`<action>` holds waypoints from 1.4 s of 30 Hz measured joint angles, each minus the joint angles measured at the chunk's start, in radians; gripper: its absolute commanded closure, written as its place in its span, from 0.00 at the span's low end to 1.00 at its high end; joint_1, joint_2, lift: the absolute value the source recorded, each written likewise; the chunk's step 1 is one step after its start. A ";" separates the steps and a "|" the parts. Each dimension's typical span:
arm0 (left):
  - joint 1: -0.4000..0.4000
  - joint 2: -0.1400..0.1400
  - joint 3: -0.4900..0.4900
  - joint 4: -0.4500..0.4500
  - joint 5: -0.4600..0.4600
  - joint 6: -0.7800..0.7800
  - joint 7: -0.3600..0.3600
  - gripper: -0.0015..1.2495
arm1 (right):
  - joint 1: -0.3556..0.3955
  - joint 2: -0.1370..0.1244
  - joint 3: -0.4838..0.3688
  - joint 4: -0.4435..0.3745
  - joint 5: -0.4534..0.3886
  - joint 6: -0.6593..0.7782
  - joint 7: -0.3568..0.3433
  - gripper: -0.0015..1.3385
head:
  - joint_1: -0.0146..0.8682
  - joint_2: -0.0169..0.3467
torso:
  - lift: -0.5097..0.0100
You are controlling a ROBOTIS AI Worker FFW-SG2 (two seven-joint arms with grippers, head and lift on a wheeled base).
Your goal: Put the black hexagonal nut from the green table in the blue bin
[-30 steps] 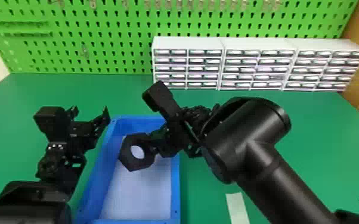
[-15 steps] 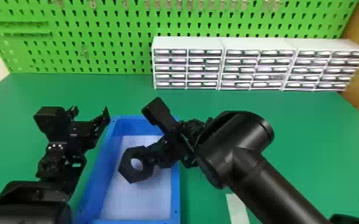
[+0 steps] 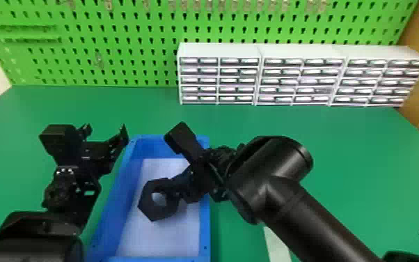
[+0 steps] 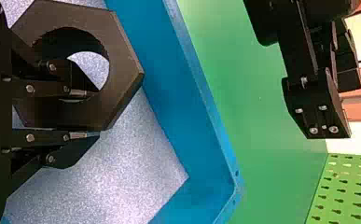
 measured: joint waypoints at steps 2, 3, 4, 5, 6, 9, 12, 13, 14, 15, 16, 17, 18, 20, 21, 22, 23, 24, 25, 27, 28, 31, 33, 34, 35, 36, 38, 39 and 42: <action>0.000 0.000 0.000 0.000 0.000 0.000 0.000 0.30 | 0.000 0.000 0.000 0.000 0.000 0.000 0.000 0.79 | 0.79 0.19 | 0.79; 0.000 0.000 0.000 0.000 0.000 0.000 0.000 0.30 | 0.000 0.000 0.000 0.000 0.000 0.000 0.000 0.75 | 0.79 0.19 | 0.79; 0.000 0.000 0.000 0.000 0.000 0.000 0.000 0.30 | 0.000 0.000 0.000 0.000 0.000 0.000 0.001 0.68 | 0.79 0.19 | 0.79; 0.000 0.000 0.000 0.000 0.000 0.000 0.000 0.30 | 0.000 0.000 0.000 0.000 0.000 0.000 0.001 0.61 | 0.79 0.19 | 0.79; 0.000 0.000 0.000 0.000 0.000 0.000 0.000 0.30 | 0.000 0.000 0.000 0.000 0.000 0.000 0.001 0.52 | 0.79 0.19 | 0.79; 0.000 0.000 0.000 0.000 0.000 0.000 0.000 0.30 | 0.000 0.000 -0.004 0.000 -0.001 0.003 0.000 0.45 | 0.79 0.19 | 0.79; 0.000 0.000 0.000 0.000 0.000 0.000 0.000 0.30 | 0.000 0.000 -0.007 0.000 0.000 0.005 0.000 0.40 | 0.79 0.19 | 0.79; 0.000 0.000 0.000 0.000 0.000 -0.001 0.000 0.30 | 0.001 0.000 -0.009 0.000 0.000 0.006 0.000 0.39 | 0.79 0.19 | 0.79; 0.000 0.000 0.000 0.000 0.000 -0.001 0.000 0.30 | 0.001 0.000 -0.010 0.000 0.001 0.006 0.000 0.37 | 0.79 0.19 | 0.79; 0.000 0.000 0.000 0.000 0.000 -0.001 0.000 0.30 | 0.002 0.000 -0.010 0.000 0.002 0.006 0.000 0.36 | 0.79 0.19 | 0.79; 0.000 0.000 0.001 0.000 0.001 -0.001 0.000 0.30 | 0.002 0.000 -0.011 0.000 0.002 0.006 0.000 0.36 | 0.79 0.19 | 0.79; 0.000 0.000 0.001 0.000 0.001 -0.001 0.000 0.30 | 0.002 0.000 -0.012 0.000 0.002 0.006 0.000 0.36 | 0.79 0.19 | 0.79; 0.000 0.000 0.001 0.000 0.001 -0.001 0.000 0.30 | 0.003 0.000 -0.013 0.000 0.003 0.006 0.000 0.36 | 0.79 0.19 | 0.79; 0.000 0.000 0.001 0.000 0.001 -0.001 0.000 0.30 | 0.003 0.000 -0.014 0.000 0.004 0.006 0.000 0.36 | 0.79 0.19 | 0.79; 0.000 0.000 0.001 0.000 0.002 -0.001 0.000 0.30 | 0.003 0.000 -0.015 0.000 0.005 0.006 0.000 0.36 | 0.79 0.19 | 0.79; 0.000 0.000 0.001 0.000 0.002 -0.001 0.000 0.30 | 0.003 0.000 -0.015 0.000 0.006 0.006 0.000 0.36 | 0.79 0.19 | 0.79; 0.000 0.000 0.001 0.000 0.002 -0.001 0.000 0.30 | 0.003 0.000 -0.015 0.000 0.007 0.007 0.000 0.36 | 0.79 0.19 | 0.79; 0.000 0.000 0.001 0.000 0.002 -0.001 0.000 0.30 | 0.003 0.000 -0.015 0.000 0.008 0.007 0.000 0.36 | 0.79 0.19 | 0.79; 0.000 0.000 0.001 0.000 0.002 -0.001 0.000 0.30 | 0.003 0.000 -0.016 -0.002 0.009 0.008 0.000 0.36 | 0.79 0.19 | 0.79; 0.000 0.000 0.001 0.000 0.002 -0.001 0.000 0.30 | 0.003 0.000 -0.016 -0.003 0.011 0.009 0.001 0.36 | 0.79 0.19 | 0.79; 0.000 0.000 0.001 0.000 0.002 -0.001 0.000 0.30 | 0.003 0.000 -0.017 -0.005 0.011 0.010 0.001 0.36 | 0.79 0.19 | 0.79; 0.000 0.000 0.002 0.000 0.002 -0.001 0.000 0.31 | 0.003 0.000 -0.022 -0.015 0.017 0.016 0.001 0.36 | 0.79 0.19 | 0.79; 0.000 0.000 0.002 0.000 0.002 -0.001 0.000 0.31 | 0.003 -0.001 -0.028 -0.028 0.023 0.023 0.001 0.36 | 0.79 0.19 | 0.79; 0.001 0.000 0.002 0.000 0.002 -0.001 0.000 0.31 | 0.003 -0.001 -0.033 -0.038 0.027 0.028 0.001 0.36 | 0.79 0.19 | 0.79; 0.001 0.000 0.002 0.000 0.002 -0.001 0.000 0.31 | 0.003 -0.002 -0.039 -0.047 0.030 0.033 0.001 0.36 | 0.79 0.19 | 0.79; 0.001 0.000 0.003 0.000 0.002 -0.001 0.000 0.31 | 0.003 -0.002 -0.045 -0.056 0.034 0.038 0.001 0.36 | 0.79 0.19 | 0.79; 0.001 0.000 0.003 0.000 0.002 -0.001 0.000 0.32 | 0.003 -0.003 -0.062 -0.080 0.040 0.050 0.001 0.36 | 0.79 0.19 | 0.79; 0.002 0.000 0.003 0.000 0.002 -0.001 0.000 0.32 | 0.003 -0.003 -0.070 -0.090 0.042 0.055 0.001 0.36 | 0.79 0.19 | 0.79; 0.002 0.000 0.003 0.000 0.002 -0.001 0.000 0.32 | 0.003 -0.003 -0.097 -0.126 0.052 0.072 0.002 0.36 | 0.79 0.19 | 0.79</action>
